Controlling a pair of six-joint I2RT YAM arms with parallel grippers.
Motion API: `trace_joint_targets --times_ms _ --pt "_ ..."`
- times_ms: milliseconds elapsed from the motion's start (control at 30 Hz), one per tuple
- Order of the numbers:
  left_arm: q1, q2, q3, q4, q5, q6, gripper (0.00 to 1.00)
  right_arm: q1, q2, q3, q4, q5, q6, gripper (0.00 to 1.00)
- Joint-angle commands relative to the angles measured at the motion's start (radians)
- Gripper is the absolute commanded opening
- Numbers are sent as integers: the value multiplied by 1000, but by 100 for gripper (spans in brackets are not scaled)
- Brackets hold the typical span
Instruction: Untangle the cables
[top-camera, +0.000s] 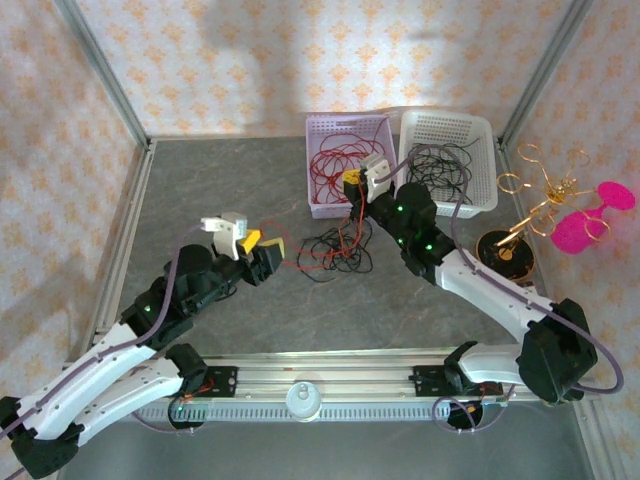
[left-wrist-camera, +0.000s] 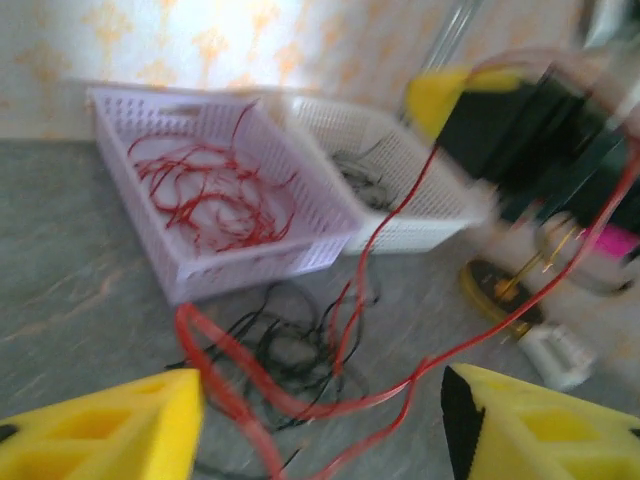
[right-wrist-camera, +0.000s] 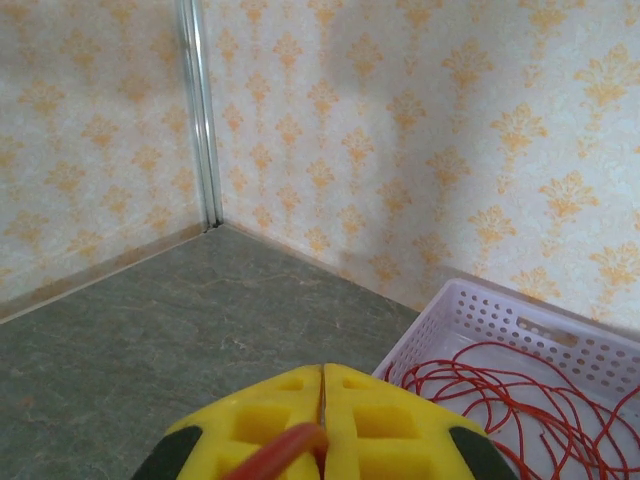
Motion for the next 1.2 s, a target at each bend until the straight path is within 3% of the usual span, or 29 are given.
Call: trace_joint_targets --times_ms 0,33,167,267,300,433,533,833,933,1033,1100,1167 --pt "-5 34 0 -43 -44 1 82 -1 -9 67 -99 -14 -44 0" --pt "-6 57 6 -55 -65 -1 89 -1 -4 80 -115 -8 -46 0" --pt "-6 126 42 -79 -144 4 99 -1 0 114 -141 -22 -25 0" --pt "-5 144 57 -88 -194 14 99 -1 -1 140 -175 -29 -11 0" --pt "-5 141 54 -68 -155 25 99 -2 0 146 -184 -36 -11 0" --pt "-6 133 21 151 170 65 98 -1 4 166 -211 -47 -12 0" --pt "-15 191 4 343 322 35 96 -1 2 172 -215 -38 5 0" --pt "-155 506 80 690 428 99 93 -2 -5 188 -261 -19 47 0" --pt "-159 572 78 774 392 100 78 -1 -3 196 -267 -28 70 0" --pt "-159 611 75 805 223 95 55 -1 -11 184 -265 -55 94 0" --pt "-157 625 79 811 181 98 53 -2 -26 165 -258 -55 102 0" --pt "-157 639 76 841 181 90 63 -1 -43 139 -242 -51 110 0"
